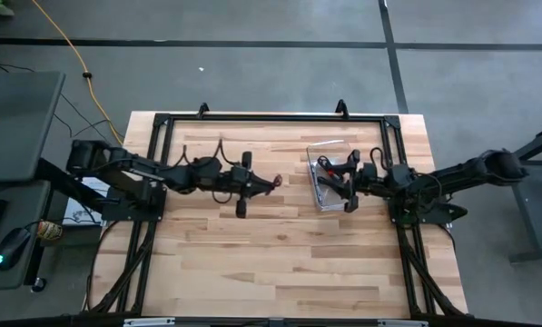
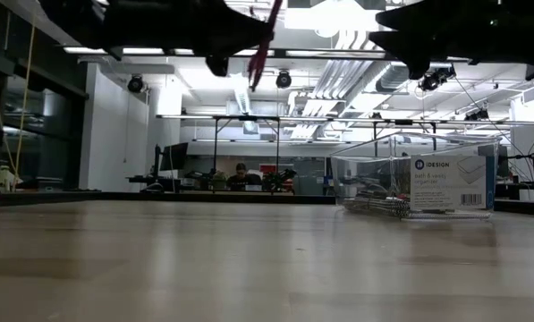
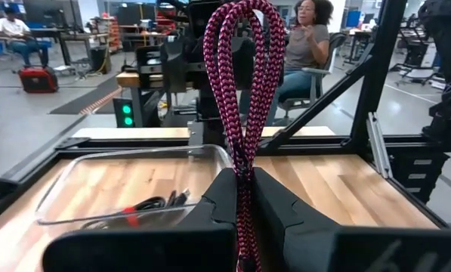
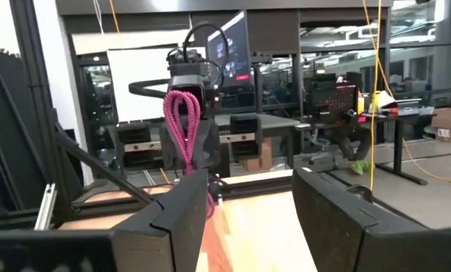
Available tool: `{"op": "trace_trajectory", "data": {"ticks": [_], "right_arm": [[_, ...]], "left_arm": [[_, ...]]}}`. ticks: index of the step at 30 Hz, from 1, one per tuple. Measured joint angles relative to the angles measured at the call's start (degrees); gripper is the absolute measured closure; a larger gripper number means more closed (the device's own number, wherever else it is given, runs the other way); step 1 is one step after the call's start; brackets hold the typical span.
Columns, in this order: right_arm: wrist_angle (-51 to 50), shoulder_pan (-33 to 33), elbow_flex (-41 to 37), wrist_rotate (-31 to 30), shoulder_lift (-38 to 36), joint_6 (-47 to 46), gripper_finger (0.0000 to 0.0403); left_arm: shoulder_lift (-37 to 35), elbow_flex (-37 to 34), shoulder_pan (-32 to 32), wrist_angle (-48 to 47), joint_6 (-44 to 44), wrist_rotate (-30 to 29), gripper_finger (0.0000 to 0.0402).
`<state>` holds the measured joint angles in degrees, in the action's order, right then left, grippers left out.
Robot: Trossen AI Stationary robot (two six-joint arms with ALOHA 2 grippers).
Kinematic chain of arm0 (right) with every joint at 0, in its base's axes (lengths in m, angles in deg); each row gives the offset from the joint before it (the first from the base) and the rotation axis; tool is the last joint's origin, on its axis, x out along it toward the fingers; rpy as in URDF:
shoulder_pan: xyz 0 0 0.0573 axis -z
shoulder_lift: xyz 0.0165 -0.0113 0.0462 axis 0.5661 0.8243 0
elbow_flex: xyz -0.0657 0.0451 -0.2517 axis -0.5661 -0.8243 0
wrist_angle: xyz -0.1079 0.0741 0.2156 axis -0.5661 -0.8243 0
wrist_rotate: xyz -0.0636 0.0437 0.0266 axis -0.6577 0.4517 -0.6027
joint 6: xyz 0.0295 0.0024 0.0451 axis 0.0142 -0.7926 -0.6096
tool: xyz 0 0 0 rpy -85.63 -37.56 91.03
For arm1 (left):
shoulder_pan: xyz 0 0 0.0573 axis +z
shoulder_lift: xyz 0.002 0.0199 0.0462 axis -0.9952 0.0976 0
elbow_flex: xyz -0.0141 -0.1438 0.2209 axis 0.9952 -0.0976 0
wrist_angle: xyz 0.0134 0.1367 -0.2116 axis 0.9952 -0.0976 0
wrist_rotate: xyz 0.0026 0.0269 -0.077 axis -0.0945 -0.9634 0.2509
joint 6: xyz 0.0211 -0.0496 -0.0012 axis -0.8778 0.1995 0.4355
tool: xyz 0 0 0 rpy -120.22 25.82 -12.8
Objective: Pick and place USB-C Cables
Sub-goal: Put the pink cable charger into the transparent bin
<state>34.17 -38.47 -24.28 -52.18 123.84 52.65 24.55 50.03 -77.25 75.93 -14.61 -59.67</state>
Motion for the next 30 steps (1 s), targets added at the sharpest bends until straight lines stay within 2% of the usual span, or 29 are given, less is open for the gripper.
{"op": "trace_trajectory", "data": {"ticks": [6, 10, 17, 20, 30], "right_arm": [[1.92, 0.0, 3.27, 2.35, 5.29, -0.53, 0.0217], [-1.93, 0.0, 8.26, 4.24, 9.83, -0.34, 0.0217], [-4.64, 0.0, 16.5, 6.08, 18.74, -0.05, 0.0213], [-4.97, 0.0, 19.76, 8.07, 22.7, -0.28, 0.0199], [-6.45, 0.24, 28.27, 8.86, 33.13, 0.7, 0.012]], "left_arm": [[3.58, 3.26, -1.71, 0.22, 0.5, -0.84, 0.0401], [3.89, 3.71, -2.44, 0.13, 0.59, -2.84, 0.0401], [3.91, 3.71, -2.45, -0.4, 1.45, -2.92, 0.0401], [3.91, 3.71, -2.44, -0.55, 1.45, -2.92, 0.0401], [3.91, 3.71, -2.7, -0.56, 1.94, -2.95, 0.0401]]}}
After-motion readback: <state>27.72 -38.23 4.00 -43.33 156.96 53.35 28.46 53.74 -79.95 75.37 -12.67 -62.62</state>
